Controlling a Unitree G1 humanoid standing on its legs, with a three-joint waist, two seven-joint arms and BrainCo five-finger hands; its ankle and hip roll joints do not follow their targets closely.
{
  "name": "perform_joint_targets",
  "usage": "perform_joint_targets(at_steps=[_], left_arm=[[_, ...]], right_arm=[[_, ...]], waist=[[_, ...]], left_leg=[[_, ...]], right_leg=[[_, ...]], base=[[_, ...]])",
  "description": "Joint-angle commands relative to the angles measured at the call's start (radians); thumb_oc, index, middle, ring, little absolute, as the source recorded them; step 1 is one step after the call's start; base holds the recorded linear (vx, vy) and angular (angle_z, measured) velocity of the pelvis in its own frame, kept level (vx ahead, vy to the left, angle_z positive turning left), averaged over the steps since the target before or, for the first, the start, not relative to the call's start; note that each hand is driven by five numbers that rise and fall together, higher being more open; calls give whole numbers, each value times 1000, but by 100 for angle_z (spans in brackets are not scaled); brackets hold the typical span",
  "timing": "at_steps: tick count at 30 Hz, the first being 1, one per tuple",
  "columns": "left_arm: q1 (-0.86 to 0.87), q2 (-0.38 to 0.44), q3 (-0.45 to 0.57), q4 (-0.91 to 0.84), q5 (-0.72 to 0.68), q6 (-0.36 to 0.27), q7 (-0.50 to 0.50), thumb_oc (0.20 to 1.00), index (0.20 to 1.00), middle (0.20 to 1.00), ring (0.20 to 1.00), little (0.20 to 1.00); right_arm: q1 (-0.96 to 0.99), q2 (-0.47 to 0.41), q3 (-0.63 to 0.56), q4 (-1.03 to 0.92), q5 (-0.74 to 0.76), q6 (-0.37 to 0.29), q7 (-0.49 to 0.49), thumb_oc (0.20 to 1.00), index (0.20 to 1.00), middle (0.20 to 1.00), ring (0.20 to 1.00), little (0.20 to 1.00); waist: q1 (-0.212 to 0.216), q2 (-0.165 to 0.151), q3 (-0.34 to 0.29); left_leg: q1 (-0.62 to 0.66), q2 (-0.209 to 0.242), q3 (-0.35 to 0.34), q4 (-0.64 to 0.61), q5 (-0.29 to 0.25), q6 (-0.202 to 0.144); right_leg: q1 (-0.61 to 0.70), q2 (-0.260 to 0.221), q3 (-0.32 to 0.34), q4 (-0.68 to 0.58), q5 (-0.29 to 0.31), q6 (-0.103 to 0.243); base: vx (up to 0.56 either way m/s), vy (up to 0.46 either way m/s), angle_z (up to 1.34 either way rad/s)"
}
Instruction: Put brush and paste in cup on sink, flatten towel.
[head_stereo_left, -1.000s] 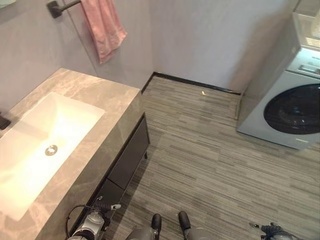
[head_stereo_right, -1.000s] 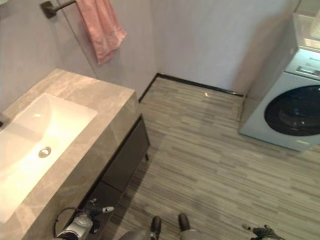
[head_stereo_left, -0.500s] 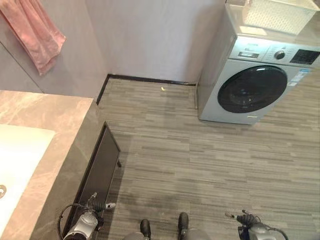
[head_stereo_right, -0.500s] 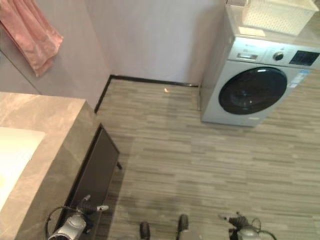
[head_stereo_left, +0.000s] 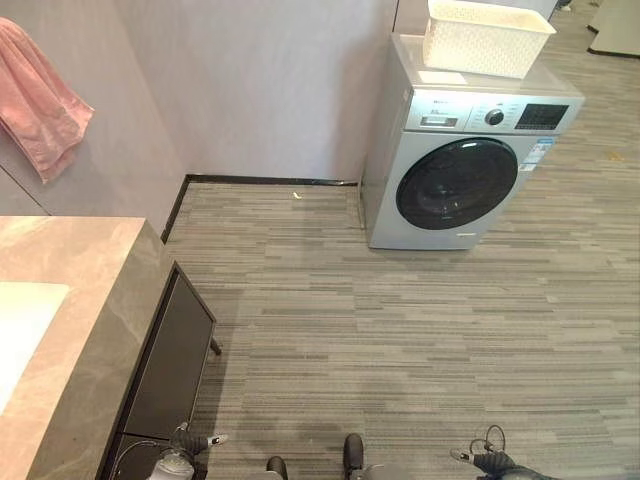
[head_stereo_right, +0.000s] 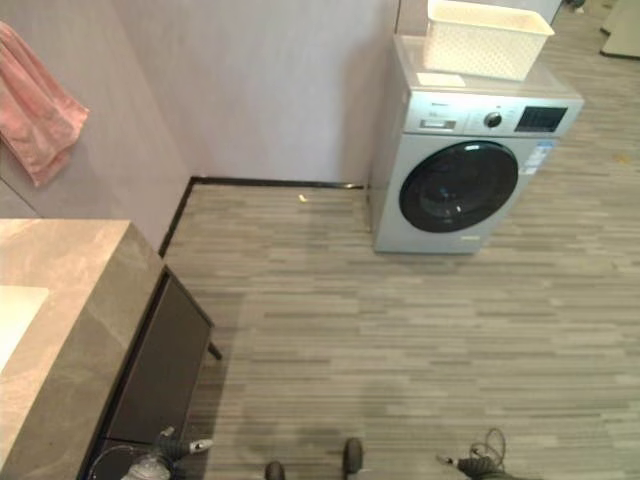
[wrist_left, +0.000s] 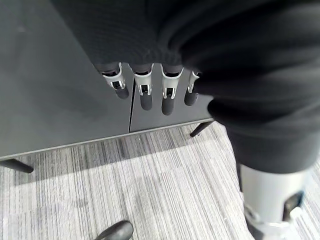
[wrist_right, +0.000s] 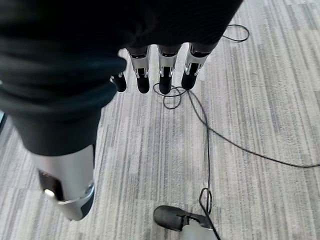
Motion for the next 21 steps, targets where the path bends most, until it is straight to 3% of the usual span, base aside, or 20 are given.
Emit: perform_joint_targets(at_steps=[1,4,7,8,9,12,14,15,17,18,19,20,21], left_arm=[[-44,-11,17,21,-42,-19,22,1000,1000,1000,1000,1000],[-54,-12,6,14,-52,-18,28,1000,1000,1000,1000,1000],[-36,-10,9,14,-35,-17,26,1000,1000,1000,1000,1000],[-35,-9,9,14,-35,-17,26,1000,1000,1000,1000,1000],[-20,-12,32,3,-60,-23,45,1000,1000,1000,1000,1000],[-16,-12,65,0,-114,-34,58,1000,1000,1000,1000,1000],[-14,-8,68,-2,-115,-33,60,1000,1000,1000,1000,1000],[3,6,96,-6,-143,-38,61,1000,1000,1000,1000,1000],[3,10,102,-6,-159,-38,63,1000,1000,1000,1000,1000],[1,11,108,-7,-186,-41,63,1000,1000,1000,1000,1000],[0,11,108,-7,-186,-41,63,1000,1000,1000,1000,1000],[-4,11,101,-7,-183,-39,51,1000,1000,1000,1000,1000],[-3,12,92,-11,-171,-37,44,1000,1000,1000,1000,1000]], right_arm=[[-32,-44,-7,-22,38,-13,-34,1000,1000,1000,1000,1000],[-26,-51,9,-40,24,-8,-40,1000,1000,1000,1000,1000],[-15,-47,19,-46,11,-6,-33,1000,1000,1000,1000,1000],[-14,-46,19,-46,11,-6,-33,1000,1000,1000,1000,1000],[-7,-40,41,-57,-16,-13,-33,1000,1000,1000,1000,1000],[-18,-39,94,-83,-85,-13,-39,1000,1000,1000,1000,1000],[-21,-38,102,-90,-92,-13,-40,1000,1000,1000,1000,1000],[-26,-29,117,-121,-102,-14,-33,1000,1000,1000,1000,1000],[-23,-19,120,-128,-100,-15,-34,1000,1000,1000,1000,1000],[-19,-7,115,-137,-96,-18,-31,1000,1000,1000,1000,1000],[-19,-7,115,-137,-96,-18,-31,1000,1000,1000,1000,1000],[-14,2,98,-134,-83,-15,-23,1000,1000,1000,1000,1000],[-14,5,89,-134,-76,-13,-19,1000,1000,1000,1000,1000]], waist=[[-9,-32,45],[15,-36,72],[41,-25,56],[42,-27,57],[73,-9,59],[100,-5,63],[105,-8,64],[130,-21,54],[141,-26,49],[145,-52,42],[146,-49,40],[154,-72,26],[156,-78,22]], left_leg=[[-159,-68,-86,352,84,12],[-257,-79,-103,390,100,16],[-332,-82,-77,222,108,38],[-327,-84,-75,219,109,39],[-350,-52,-81,43,222,17],[-387,-5,-93,-115,287,-4],[-386,5,-86,-126,301,-9],[-382,1,-100,-68,305,1],[-404,-4,-112,-39,319,3],[-441,-31,-112,49,285,24],[-443,-28,-112,48,286,23],[-431,-61,-89,96,219,56],[-418,-77,-82,99,189,73]], right_leg=[[83,16,33,53,-116,56],[111,13,23,56,-133,47],[160,24,34,30,-158,60],[163,21,35,29,-159,61],[206,41,48,24,-185,66],[254,55,83,39,-244,68],[272,52,94,40,-255,70],[320,34,126,42,-279,89],[321,20,131,51,-279,93],[310,-22,125,89,-268,116],[307,-19,127,89,-265,115],[291,-60,121,162,-181,157],[264,-81,117,229,-94,180]], base=[[33,-161,-4],[187,-147,3],[267,7,-22],[396,50,-60],[424,60,-51],[417,72,-24],[388,141,-46],[471,199,-16],[424,200,-64],[386,191,-80],[563,295,-51],[434,255,-7],[579,373,0]])
